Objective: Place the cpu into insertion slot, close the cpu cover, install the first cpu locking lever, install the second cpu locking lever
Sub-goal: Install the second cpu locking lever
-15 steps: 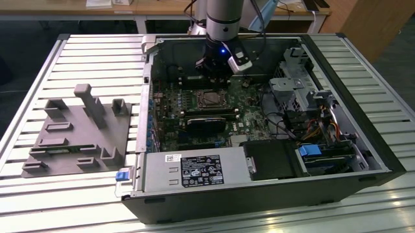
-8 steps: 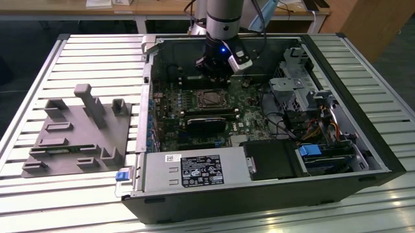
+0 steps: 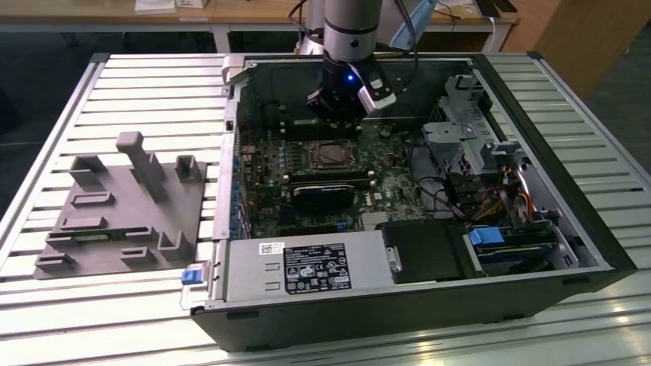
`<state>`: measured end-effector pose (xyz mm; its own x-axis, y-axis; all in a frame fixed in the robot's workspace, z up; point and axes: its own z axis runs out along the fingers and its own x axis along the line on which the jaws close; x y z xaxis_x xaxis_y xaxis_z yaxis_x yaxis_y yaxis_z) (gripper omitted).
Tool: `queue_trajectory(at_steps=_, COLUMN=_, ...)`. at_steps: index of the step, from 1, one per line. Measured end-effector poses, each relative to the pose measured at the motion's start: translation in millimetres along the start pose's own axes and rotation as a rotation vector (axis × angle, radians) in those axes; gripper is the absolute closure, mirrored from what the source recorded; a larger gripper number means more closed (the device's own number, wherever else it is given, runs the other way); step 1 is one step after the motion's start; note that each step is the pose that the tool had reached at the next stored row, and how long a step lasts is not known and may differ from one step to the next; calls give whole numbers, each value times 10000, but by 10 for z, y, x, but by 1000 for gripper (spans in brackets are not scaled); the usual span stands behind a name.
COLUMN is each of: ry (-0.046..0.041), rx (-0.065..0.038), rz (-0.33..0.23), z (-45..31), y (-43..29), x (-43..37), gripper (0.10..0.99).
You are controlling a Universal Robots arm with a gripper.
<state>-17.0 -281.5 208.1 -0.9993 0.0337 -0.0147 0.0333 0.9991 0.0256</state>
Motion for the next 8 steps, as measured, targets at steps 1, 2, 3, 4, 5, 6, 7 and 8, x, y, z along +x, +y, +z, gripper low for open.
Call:
queue_trajectory(at_steps=1, ry=0, rx=8, rz=4, z=0, y=0, x=0, gripper=980)
queue_trajectory(at_steps=2, ry=0, rx=16, rz=9, z=0, y=0, x=0, gripper=980)
queue_trajectory(at_steps=3, ry=0, rx=24, rz=15, z=0, y=-1, x=0, gripper=980)
queue_trajectory(at_steps=4, ry=0, rx=31, rz=22, z=-1, y=-2, x=0, gripper=980)
queue_trajectory(at_steps=5, ry=-1, rx=35, rz=28, z=0, y=-3, x=0, gripper=980)
queue_trajectory(at_steps=6, ry=-2, rx=39, rz=35, z=0, y=-4, x=0, gripper=980)
queue_trajectory(at_steps=7, ry=-2, rx=45, rz=39, z=0, y=-5, x=0, gripper=980)
queue_trajectory(at_steps=8, ry=-3, rx=51, rz=42, z=0, y=-7, x=0, gripper=980)
